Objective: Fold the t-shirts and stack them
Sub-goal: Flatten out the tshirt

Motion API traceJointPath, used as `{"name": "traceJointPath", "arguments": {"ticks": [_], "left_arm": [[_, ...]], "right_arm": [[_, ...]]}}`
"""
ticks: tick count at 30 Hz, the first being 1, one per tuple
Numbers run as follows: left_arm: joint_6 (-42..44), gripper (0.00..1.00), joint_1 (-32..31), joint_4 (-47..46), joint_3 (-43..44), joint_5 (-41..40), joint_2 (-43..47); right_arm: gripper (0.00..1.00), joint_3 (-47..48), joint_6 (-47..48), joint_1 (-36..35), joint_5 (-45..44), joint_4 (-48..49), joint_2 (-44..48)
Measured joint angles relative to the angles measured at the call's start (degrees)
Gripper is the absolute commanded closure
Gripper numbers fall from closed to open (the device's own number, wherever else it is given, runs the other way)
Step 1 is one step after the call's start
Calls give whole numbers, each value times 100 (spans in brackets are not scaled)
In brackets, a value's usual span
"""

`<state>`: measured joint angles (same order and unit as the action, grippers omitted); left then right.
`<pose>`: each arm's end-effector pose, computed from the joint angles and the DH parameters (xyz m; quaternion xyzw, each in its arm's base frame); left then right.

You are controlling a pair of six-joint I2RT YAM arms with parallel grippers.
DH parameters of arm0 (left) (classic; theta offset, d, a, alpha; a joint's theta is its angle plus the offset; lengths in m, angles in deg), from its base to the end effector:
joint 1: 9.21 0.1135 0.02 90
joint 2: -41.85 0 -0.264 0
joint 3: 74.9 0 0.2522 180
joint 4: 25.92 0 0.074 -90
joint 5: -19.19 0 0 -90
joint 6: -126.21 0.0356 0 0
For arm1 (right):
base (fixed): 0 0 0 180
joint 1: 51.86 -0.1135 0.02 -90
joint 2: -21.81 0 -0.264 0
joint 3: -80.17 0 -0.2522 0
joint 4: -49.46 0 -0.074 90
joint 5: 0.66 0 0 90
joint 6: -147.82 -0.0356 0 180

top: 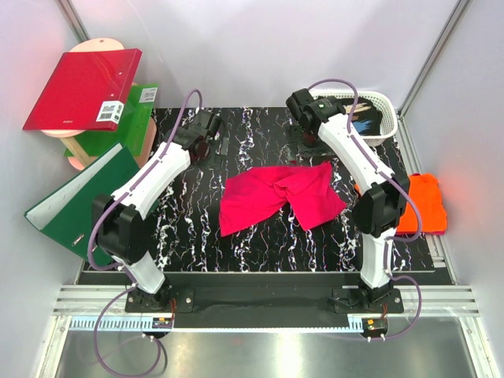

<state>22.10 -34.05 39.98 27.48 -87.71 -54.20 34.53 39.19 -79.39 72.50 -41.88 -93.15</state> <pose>0.3249 -0.1390 0.3107 0.0508 0.9539 0.0471 0.2920 0.3619 0.1770 0.3339 -0.0529 0.9758 -0.0722 0.1995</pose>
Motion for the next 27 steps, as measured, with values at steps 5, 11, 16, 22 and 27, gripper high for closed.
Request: {"name": "traceJointPath", "arguments": {"ticks": [5, 11, 16, 22, 27], "left_arm": [[-39, 1, 0, 33, -15, -2, 33], [-81, 1, 0, 48, -96, 0, 74], [-96, 1, 0, 70, -111, 0, 74], [-96, 1, 0, 68, -181, -2, 87], [-98, 1, 0, 79, -269, -2, 90]], "right_arm": [[4, -254, -74, -31, 914, 111, -236], [6, -1071, -107, -48, 1547, 118, -470], [8, -1305, -212, -48, 1808, 186, -623], [10, -1416, -306, -48, 1956, 501, -660], [29, -1416, -378, -48, 1945, 876, -892]]}}
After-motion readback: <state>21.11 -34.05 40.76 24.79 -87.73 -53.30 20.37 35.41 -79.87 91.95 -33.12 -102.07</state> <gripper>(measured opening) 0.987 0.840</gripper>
